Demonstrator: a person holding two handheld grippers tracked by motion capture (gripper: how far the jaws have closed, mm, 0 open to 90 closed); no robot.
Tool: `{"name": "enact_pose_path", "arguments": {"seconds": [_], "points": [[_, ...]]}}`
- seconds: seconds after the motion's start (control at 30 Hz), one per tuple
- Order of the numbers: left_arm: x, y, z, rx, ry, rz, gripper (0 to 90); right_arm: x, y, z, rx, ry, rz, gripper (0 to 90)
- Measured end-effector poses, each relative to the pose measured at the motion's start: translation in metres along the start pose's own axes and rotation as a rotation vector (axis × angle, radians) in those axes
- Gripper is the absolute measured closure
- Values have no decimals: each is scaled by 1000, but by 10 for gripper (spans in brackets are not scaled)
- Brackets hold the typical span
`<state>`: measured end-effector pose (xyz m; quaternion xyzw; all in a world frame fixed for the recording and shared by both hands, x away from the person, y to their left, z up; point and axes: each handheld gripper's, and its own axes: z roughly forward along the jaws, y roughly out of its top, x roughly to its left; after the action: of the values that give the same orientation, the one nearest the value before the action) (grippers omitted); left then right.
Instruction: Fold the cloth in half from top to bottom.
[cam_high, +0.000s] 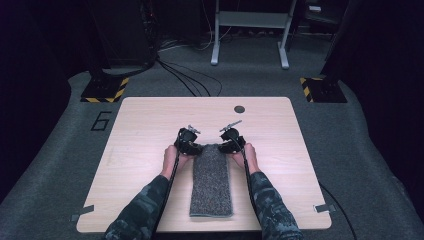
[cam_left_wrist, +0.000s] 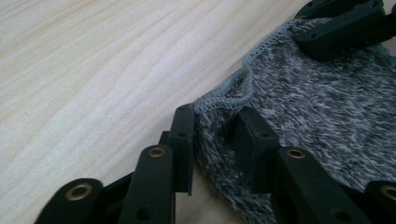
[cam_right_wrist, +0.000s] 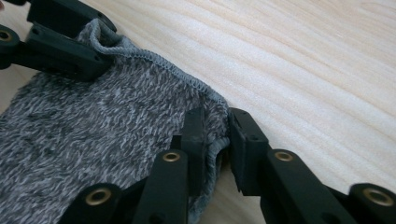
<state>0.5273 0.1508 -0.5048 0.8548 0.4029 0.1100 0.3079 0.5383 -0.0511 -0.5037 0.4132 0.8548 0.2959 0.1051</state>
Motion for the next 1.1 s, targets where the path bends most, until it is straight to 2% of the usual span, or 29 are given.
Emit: {"name": "enact_pose_path", "arguments": {"seconds": [0.2, 0.37, 0.5, 0.53, 0.63, 0.77, 0.93, 1.1], "points": [[-2, 0, 0, 3, 1, 8, 758, 0, -3, 0, -13, 22, 19, 835], [-3, 0, 1, -1, -13, -9, 822, 3, -2, 0, -5, 16, 34, 853], [-1, -1, 0, 3, -28, -12, 841, 0, -6, 0, -39, 30, 56, 866], [-1, -1, 0, -5, -32, -25, 842, 0, -6, -1, -36, 34, 72, 867], [-1, -1, 0, -4, -33, -24, 844, 0, -5, 0, -32, 25, 40, 868], [0, -1, -1, -7, -35, -24, 844, 3, -4, -2, -46, -2, 22, 870], [1, 1, -7, -42, -28, -34, 844, 3, -2, -12, -81, -14, 10, 870], [1, 7, -15, -72, -25, -24, 843, 3, 2, -21, -116, -37, -19, 871]]}}
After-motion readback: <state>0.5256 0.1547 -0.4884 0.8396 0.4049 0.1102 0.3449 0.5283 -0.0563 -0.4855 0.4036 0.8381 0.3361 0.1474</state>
